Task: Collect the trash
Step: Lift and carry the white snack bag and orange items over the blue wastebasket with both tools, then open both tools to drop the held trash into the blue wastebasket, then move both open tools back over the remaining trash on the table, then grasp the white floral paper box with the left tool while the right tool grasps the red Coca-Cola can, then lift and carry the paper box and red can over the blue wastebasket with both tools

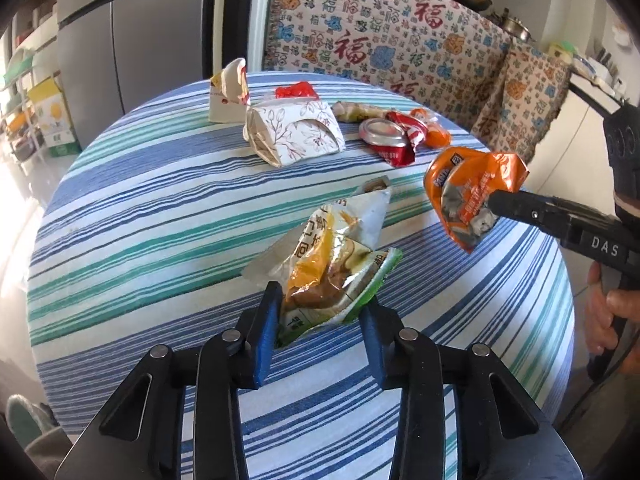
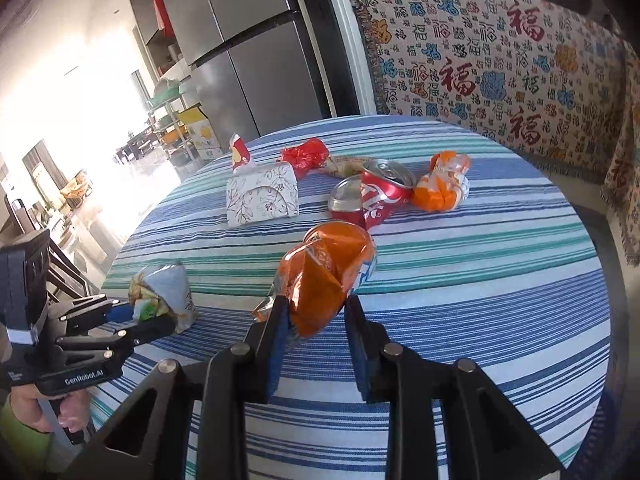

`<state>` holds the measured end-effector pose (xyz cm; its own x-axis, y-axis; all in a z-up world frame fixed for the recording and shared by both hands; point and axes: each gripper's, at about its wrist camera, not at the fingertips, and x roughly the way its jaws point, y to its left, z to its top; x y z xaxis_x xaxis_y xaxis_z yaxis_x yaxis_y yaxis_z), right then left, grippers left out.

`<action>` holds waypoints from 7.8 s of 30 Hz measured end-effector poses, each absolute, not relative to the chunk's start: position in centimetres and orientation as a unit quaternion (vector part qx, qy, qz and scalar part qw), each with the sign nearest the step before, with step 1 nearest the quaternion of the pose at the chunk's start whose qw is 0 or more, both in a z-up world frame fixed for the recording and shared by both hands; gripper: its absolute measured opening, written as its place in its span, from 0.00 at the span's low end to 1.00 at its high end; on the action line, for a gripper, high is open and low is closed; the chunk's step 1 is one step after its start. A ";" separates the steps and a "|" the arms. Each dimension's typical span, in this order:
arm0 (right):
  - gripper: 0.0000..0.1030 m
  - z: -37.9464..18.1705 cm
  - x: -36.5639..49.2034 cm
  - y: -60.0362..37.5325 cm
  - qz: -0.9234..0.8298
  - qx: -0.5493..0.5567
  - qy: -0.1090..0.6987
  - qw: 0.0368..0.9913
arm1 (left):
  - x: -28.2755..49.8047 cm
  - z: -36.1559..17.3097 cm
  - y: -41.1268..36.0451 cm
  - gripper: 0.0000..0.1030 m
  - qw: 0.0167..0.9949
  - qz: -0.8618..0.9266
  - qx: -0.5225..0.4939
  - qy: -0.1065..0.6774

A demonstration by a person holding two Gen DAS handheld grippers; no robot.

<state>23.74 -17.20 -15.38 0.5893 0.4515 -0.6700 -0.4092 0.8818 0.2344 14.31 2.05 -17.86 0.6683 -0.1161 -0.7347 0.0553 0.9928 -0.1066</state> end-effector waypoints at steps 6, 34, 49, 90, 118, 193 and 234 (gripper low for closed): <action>0.28 -14.4 22.7 -18.4 0.230 0.007 0.372 0.899 | 14.2 -16.8 0.2 0.29 0.917 -0.053 -0.043 0.393; 0.32 -17.0 25.4 -23.6 0.219 0.106 0.430 0.870 | 16.7 -16.9 -7.6 0.28 0.905 -0.092 -0.002 0.415; 0.24 -13.7 22.3 -28.2 0.165 0.102 0.377 0.906 | 17.3 -15.1 -10.8 0.28 0.901 -0.123 -0.007 0.416; 0.32 -23.8 14.1 -62.3 -0.131 0.254 0.432 0.855 | 23.4 -26.1 -49.0 0.70 0.782 -0.365 0.073 0.500; 0.66 -12.7 19.4 -47.1 -0.048 0.083 0.305 0.948 | 14.9 -16.8 -23.2 0.90 0.895 -0.136 0.066 0.420; 0.70 -19.1 34.7 -16.2 0.169 0.127 0.430 0.878 | 21.8 -18.4 -0.4 0.37 0.911 -0.071 -0.037 0.406; 0.37 -19.0 37.9 -14.4 0.103 0.130 0.428 0.888 | 21.8 -18.6 0.5 0.37 0.901 -0.089 -0.080 0.416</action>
